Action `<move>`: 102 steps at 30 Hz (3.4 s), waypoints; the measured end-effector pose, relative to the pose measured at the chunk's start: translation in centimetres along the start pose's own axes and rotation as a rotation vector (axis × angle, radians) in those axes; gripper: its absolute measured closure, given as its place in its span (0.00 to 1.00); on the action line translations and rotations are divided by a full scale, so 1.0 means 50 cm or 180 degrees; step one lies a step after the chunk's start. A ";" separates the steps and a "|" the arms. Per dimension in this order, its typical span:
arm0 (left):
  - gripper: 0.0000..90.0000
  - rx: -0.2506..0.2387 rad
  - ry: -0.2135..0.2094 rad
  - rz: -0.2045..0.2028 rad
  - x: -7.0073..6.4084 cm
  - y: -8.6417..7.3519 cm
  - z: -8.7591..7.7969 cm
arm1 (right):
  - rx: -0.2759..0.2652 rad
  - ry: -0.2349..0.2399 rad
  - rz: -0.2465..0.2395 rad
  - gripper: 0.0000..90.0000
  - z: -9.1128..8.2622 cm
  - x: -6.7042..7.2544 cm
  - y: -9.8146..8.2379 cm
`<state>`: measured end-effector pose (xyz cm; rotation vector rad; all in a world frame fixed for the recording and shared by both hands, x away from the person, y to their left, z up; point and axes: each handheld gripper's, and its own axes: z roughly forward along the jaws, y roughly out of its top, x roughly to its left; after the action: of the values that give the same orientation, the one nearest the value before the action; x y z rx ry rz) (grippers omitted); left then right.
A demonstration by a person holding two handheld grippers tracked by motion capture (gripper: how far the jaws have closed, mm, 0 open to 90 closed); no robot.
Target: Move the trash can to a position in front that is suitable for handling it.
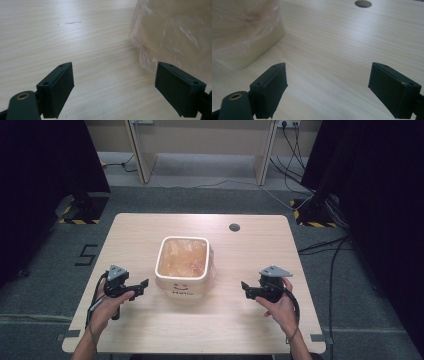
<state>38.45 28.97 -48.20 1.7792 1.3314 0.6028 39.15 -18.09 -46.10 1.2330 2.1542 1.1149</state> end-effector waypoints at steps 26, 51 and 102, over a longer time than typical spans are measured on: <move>0.22 -0.0016 -0.0145 0.0204 -0.053 0.070 0.080 | -0.0017 0.0451 0.0054 0.17 0.168 0.081 0.095; 0.28 0.0002 -0.0445 0.0694 -0.194 0.064 0.066 | 0.0018 0.0371 0.0206 0.27 0.071 0.001 0.035; 0.20 0.0097 -0.0590 0.0661 -0.174 -0.040 -0.008 | -0.0103 0.0380 0.0507 0.17 -0.001 -0.003 -0.045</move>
<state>34.19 21.14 -48.82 1.9625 1.0438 0.5164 38.03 -18.87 -47.90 1.3753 2.1448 1.3145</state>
